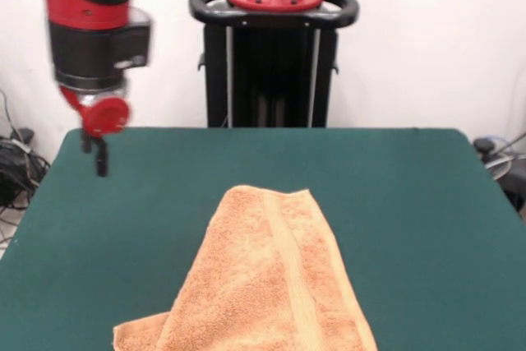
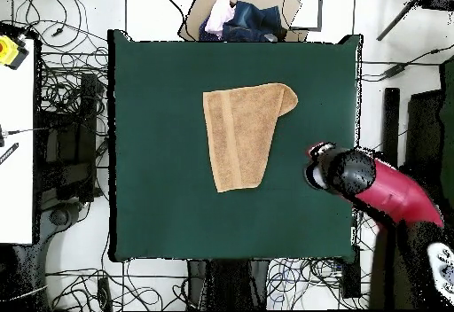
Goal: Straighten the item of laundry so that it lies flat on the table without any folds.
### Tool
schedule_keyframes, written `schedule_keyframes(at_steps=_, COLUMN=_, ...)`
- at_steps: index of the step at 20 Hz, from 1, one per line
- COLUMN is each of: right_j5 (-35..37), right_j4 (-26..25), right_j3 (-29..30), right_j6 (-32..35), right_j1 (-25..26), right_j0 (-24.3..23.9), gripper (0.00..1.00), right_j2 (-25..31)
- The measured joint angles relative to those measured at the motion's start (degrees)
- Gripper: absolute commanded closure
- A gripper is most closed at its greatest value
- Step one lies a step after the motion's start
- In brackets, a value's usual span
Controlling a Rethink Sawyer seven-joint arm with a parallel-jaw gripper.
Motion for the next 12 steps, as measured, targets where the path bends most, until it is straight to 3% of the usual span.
schedule_keyframes(at_steps=6, right_j5=0.0, right_j4=-6.06, right_j3=-1.5, right_j6=-4.83, right_j1=0.91, right_j0=-10.9, gripper=0.0, right_j2=2.56)
schedule_keyframes(at_steps=12, right_j5=0.61, right_j4=-7.6, right_j3=-3.25, right_j6=-10.89, right_j1=2.72, right_j0=-19.54, gripper=0.0, right_j2=6.77)
